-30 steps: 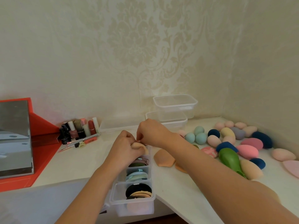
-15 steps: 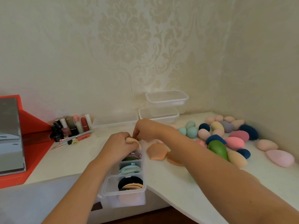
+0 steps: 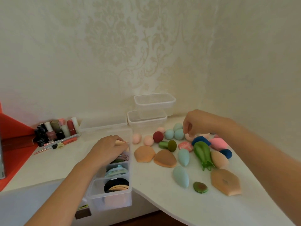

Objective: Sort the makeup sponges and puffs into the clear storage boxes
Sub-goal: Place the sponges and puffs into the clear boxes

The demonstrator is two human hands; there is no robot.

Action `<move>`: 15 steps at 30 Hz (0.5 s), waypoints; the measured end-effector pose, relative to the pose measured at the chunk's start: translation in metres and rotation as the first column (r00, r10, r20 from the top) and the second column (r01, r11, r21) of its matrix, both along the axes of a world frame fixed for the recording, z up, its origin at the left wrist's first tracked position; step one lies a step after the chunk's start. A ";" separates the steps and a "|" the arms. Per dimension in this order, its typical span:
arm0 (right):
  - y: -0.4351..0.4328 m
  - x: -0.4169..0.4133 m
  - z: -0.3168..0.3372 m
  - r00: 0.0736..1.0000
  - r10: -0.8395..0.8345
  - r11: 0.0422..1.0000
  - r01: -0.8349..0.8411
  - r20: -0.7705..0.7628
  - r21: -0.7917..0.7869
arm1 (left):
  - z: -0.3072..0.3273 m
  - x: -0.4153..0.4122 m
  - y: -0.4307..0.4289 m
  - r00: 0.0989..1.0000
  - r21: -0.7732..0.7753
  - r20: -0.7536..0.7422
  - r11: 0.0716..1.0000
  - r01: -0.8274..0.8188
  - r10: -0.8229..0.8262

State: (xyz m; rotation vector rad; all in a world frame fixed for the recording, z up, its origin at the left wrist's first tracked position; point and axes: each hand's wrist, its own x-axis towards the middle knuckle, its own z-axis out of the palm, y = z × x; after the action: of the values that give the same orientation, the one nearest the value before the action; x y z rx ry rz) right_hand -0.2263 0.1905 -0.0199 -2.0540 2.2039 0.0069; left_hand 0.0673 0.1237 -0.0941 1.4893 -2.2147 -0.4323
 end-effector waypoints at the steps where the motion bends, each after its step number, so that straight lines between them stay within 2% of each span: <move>1: 0.002 -0.003 -0.006 1.000 0.013 1.000 -0.013 0.002 0.020 | -0.001 0.000 0.000 1.000 0.004 -0.004 1.000 -0.005 0.005; 5: 0.006 -0.002 -0.028 1.000 0.023 0.996 -0.022 -0.003 0.087 | -0.002 -0.001 -0.002 0.999 -0.004 0.039 1.000 -0.011 0.011; 10: 0.000 -0.001 -0.043 0.987 0.060 0.995 -0.047 -0.152 0.091 | -0.001 -0.003 -0.002 0.999 -0.007 0.051 1.000 -0.017 0.017; 15: -0.003 -0.010 -0.052 0.984 0.116 0.993 -0.111 -0.136 0.048 | 0.000 -0.003 -0.002 0.998 -0.012 0.061 1.000 -0.017 0.018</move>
State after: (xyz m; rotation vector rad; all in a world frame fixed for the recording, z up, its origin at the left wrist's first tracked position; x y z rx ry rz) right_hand -0.2359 0.1873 -0.0723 -2.2169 2.1392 0.2095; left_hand 0.0643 0.1215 -0.0944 1.5344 -2.2455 -0.3725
